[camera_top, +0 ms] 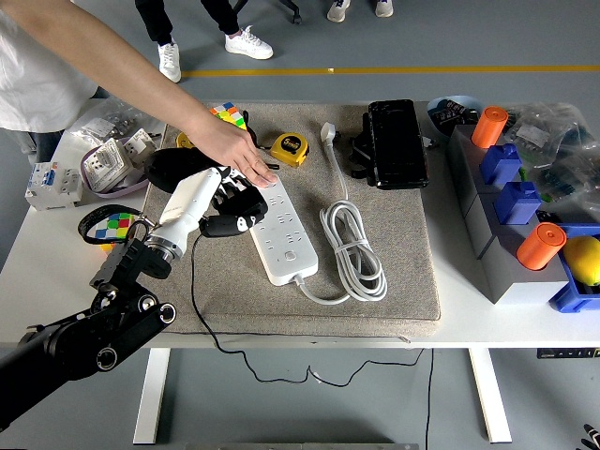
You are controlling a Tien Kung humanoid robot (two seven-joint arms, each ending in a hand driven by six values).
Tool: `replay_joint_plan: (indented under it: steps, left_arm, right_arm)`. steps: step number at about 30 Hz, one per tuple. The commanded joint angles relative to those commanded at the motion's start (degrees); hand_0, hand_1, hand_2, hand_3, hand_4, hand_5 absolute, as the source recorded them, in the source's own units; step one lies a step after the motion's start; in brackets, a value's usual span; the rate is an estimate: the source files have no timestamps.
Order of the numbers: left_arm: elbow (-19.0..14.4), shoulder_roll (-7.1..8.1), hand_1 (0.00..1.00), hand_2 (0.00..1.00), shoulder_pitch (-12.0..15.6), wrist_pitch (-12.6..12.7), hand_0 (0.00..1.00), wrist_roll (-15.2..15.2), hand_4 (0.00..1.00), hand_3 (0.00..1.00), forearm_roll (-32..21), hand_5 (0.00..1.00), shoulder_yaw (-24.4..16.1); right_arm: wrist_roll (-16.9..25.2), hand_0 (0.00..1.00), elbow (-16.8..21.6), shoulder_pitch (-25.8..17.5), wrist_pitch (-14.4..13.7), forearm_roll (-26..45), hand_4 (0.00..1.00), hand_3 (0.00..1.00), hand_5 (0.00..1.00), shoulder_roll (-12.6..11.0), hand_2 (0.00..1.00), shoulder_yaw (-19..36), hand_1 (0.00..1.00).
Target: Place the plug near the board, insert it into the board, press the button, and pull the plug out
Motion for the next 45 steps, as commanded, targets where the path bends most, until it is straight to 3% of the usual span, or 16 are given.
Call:
replay_joint_plan:
  steps: [11,16,17,22,23,34,35,45]
  left_arm:
    - [3.7,1.99,0.37,0.418,2.0,-0.6,0.294,-1.0,0.76,0.525,1.3,0.064,-2.7]
    - [5.1,1.87,0.37,0.418,2.4,-0.9,0.294,-1.2,0.76,0.525,0.7,0.064,-2.6]
    - [5.4,1.8,0.452,0.504,2.5,-0.9,0.33,-1.3,0.772,0.548,0.5,0.081,-2.6]
    - [6.5,1.69,0.452,0.504,2.7,-1.6,0.33,-1.1,0.772,0.548,0.0,0.081,-2.7]
    - [6.5,1.72,0.506,0.542,2.7,-1.7,0.404,-1.1,0.808,0.565,-0.1,0.125,-2.7]
    - [6.5,2.03,0.563,0.574,3.5,-2.3,0.463,-1.3,0.813,0.58,0.5,0.147,-3.9]
    - [6.4,2.07,0.629,0.605,3.5,-2.3,0.508,-1.4,0.942,0.597,0.6,0.252,-4.0]
    - [5.2,2.5,0.648,0.639,4.5,-3.5,0.521,-2.1,0.998,0.614,0.8,0.262,-5.7]
  right_arm:
    - [0.0,0.607,-0.1,-0.2,0.0,0.0,0.813,0.526,0.479,0.3,0.636,0.5,0.658]
    - [0.0,0.607,0.0,-0.1,0.0,-0.1,0.813,0.526,0.479,0.3,0.636,0.7,0.658]
    - [0.0,0.607,0.0,-0.1,0.0,-0.1,0.813,0.526,0.479,0.3,0.637,0.7,0.659]
    - [0.1,0.607,0.0,-0.1,0.0,-0.1,0.813,0.526,0.479,0.3,0.637,0.7,0.659]
    - [0.1,0.607,0.0,-0.1,0.0,-0.1,0.813,0.526,0.478,0.3,0.636,0.7,0.659]
    - [0.0,0.606,0.0,-0.2,0.0,-0.2,0.813,0.525,0.478,0.4,0.637,0.8,0.659]
    - [0.1,0.606,0.0,-0.2,0.0,-0.2,0.813,0.525,0.478,0.4,0.637,0.8,0.659]
    - [0.1,0.606,0.2,-0.2,0.0,-0.3,0.814,0.526,0.479,0.4,0.636,1.0,0.659]
